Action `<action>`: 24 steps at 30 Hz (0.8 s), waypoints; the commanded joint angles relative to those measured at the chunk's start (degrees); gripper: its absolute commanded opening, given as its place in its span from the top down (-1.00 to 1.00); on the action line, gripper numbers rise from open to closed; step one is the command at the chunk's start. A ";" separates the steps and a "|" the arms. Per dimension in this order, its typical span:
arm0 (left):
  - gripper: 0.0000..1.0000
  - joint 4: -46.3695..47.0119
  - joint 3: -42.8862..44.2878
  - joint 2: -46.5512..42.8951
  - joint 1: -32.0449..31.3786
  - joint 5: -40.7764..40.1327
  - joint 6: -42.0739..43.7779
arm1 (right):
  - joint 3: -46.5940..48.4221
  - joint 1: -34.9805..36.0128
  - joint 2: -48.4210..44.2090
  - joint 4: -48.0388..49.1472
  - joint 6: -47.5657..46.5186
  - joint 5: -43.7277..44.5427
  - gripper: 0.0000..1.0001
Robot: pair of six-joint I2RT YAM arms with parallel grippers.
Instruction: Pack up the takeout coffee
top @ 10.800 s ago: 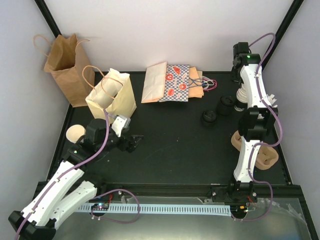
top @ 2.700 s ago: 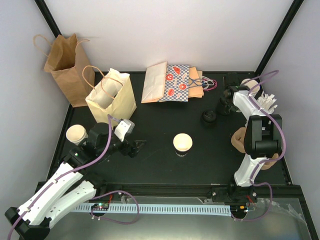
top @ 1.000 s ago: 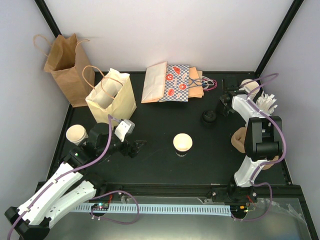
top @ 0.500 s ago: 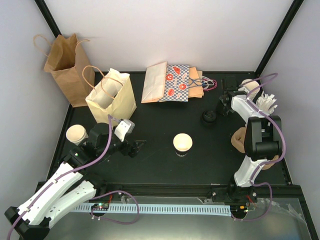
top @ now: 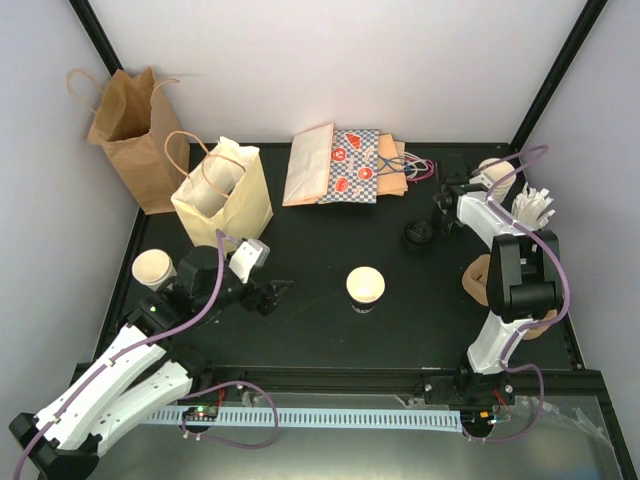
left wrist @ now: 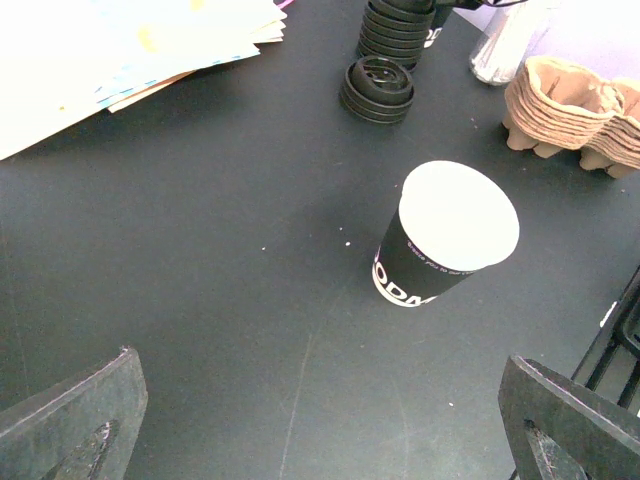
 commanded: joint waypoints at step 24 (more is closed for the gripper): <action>-0.98 0.78 0.25 -0.88 -0.50 0.14 0.77 | -8.51 4.61 -26.33 2.76 -8.27 8.68 0.05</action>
